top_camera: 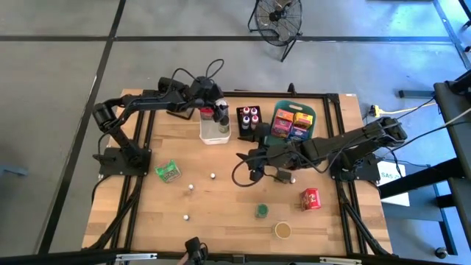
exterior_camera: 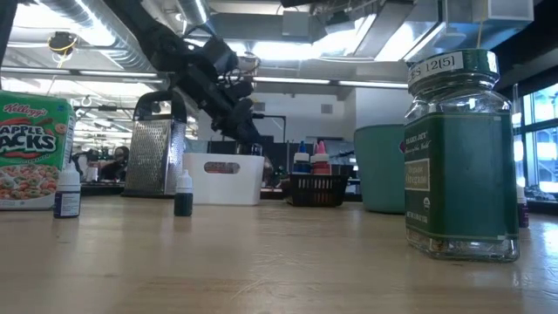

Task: Pick & Place Kitchen Items
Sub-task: Put the light brown spice bottle into the white bin

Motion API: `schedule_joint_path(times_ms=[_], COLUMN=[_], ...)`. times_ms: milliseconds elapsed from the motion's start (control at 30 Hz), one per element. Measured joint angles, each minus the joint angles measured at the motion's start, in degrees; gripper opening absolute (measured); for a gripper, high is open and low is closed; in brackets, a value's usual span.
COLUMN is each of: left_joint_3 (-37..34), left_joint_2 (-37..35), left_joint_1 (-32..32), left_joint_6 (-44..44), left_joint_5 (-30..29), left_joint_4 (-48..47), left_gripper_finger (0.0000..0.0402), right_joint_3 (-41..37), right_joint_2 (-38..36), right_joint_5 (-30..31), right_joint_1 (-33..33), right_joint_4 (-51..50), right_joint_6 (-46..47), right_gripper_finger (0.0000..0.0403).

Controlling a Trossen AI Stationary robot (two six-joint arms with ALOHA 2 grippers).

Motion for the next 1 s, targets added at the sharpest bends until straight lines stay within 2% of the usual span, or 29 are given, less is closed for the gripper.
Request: schedule_joint_path(times_ms=[167, 300, 400, 567, 667, 833, 1000], left_joint_3=[0.0, 0.02, 0.02, 0.02, 0.02, 0.02, 0.02], left_joint_2=[-5.37, -12.19, -17.55, -24.75, -27.45, -28.86, -28.45], left_joint_1=[-0.12, -0.82, -1.87, -5.19, -8.74, -14.81, -20.35], left_joint_6=[-0.21, -0.84, -3.33, -7.95, -9.31, -9.68, -9.21], left_joint_5=[0.05, 0.07, 0.63, 3.96, 4.32, 4.06, 3.8], left_joint_4=[0.07, -1.52, -3.11, -8.62, -13.37, -17.17, -16.9], left_gripper_finger=[0.0242, 0.0244, 0.0242, 0.0243, 0.0244, 0.0242, 0.0244], right_joint_3=[-0.02, -0.02, -0.02, -0.02, -0.02, -0.02, -0.02], right_joint_2=[-1.47, -5.27, -8.71, -12.96, -13.38, -13.4, -13.4], right_joint_5=[0.02, -1.99, -8.73, -24.66, -29.82, -32.52, -32.5], right_joint_1=[1.11, 1.85, 2.24, 2.29, 2.26, 3.28, 4.87], right_joint_4=[-2.15, -9.36, -15.56, -28.11, -35.83, -43.32, -48.63], right_joint_6=[-1.39, 3.47, 8.4, 16.2, 21.6, 28.42, 29.09], right_gripper_finger=[0.0268, 0.0268, 0.0268, 0.0268, 0.0268, 0.0268, 0.0268])
